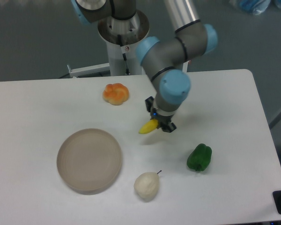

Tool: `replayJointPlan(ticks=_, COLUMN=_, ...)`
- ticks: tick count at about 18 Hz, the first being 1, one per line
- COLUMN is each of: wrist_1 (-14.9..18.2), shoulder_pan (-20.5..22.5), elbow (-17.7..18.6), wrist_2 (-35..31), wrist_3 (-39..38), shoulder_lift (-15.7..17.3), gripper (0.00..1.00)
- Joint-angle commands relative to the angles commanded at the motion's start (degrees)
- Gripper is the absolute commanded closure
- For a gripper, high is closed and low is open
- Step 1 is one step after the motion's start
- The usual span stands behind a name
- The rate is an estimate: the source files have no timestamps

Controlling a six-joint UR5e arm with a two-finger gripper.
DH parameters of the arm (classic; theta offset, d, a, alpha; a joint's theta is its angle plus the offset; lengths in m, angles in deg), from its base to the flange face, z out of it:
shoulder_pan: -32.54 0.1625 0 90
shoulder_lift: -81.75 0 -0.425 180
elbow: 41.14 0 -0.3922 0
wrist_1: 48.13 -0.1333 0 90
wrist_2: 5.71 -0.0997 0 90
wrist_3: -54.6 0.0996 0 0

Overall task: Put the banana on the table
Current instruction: 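Carry the banana toward the orange bread roll and lower it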

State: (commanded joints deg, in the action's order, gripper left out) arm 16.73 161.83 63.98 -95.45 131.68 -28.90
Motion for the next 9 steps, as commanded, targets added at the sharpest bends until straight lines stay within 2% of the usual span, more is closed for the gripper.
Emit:
replayJointPlan(ticks=5, wrist_1=0.00, shoulder_pan=-0.70, elbow=0.53, wrist_2=0.00, wrist_3=0.00, shoulder_lift=-0.70, gripper=0.72)
replayJointPlan(ticks=6, wrist_1=0.00, shoulder_pan=-0.70, elbow=0.44, wrist_2=0.00, wrist_3=0.09, shoulder_lift=-0.70, gripper=0.67)
replayJointPlan(ticks=7, wrist_1=0.00, shoulder_pan=-0.70, elbow=0.53, wrist_2=0.09, wrist_3=0.17, shoulder_lift=-0.70, gripper=0.58)
replayJointPlan(ticks=8, wrist_1=0.00, shoulder_pan=-0.70, elbow=0.44, wrist_2=0.00, wrist_3=0.09, shoulder_lift=-0.70, gripper=0.36)
replayJointPlan(ticks=9, wrist_1=0.00, shoulder_pan=-0.70, elbow=0.44, wrist_2=-0.17, wrist_3=0.09, shoulder_lift=-0.70, gripper=0.00)
